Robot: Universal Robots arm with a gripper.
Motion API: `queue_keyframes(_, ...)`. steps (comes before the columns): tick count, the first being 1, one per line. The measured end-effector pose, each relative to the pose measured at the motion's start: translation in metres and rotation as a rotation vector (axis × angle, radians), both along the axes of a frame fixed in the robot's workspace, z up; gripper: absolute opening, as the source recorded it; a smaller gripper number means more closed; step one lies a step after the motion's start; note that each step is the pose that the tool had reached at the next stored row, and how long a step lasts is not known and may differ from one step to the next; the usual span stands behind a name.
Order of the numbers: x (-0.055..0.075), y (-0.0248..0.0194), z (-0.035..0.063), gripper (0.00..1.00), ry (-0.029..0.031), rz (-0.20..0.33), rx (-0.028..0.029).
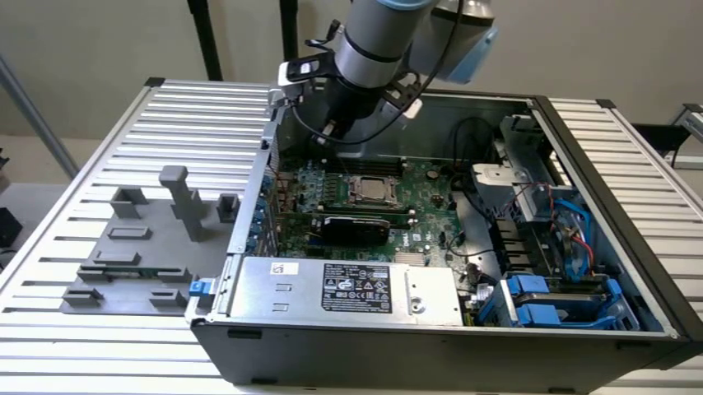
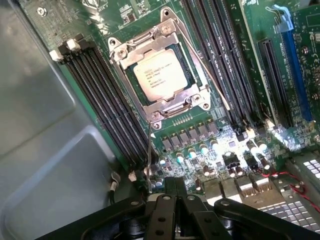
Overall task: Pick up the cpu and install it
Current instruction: 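Install the first cpu locking lever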
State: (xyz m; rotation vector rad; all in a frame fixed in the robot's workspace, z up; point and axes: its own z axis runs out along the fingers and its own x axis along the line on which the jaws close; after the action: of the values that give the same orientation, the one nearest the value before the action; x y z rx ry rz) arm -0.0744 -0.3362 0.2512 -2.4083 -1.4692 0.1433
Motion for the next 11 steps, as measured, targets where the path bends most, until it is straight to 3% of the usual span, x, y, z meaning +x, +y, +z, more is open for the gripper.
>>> queue_keyframes(2,-0.0051,0.0,-0.001,0.11,0.0001,-0.002,0.0002)
queue_keyframes(3,-0.0064,0.0,-0.0012,0.11,0.0002,-0.005,0.0038)
queue_keyframes(5,-0.007,0.0,-0.0016,0.11,0.0,-0.016,0.033)
queue_keyframes(7,-0.007,0.0,-0.0017,0.11,-0.0006,-0.027,0.0673)
queue_keyframes(8,-0.007,0.0,-0.0017,0.11,-0.0009,-0.033,0.0793)
queue_keyframes(11,-0.0069,-0.0007,-0.0018,0.11,-0.0014,-0.049,0.0849)
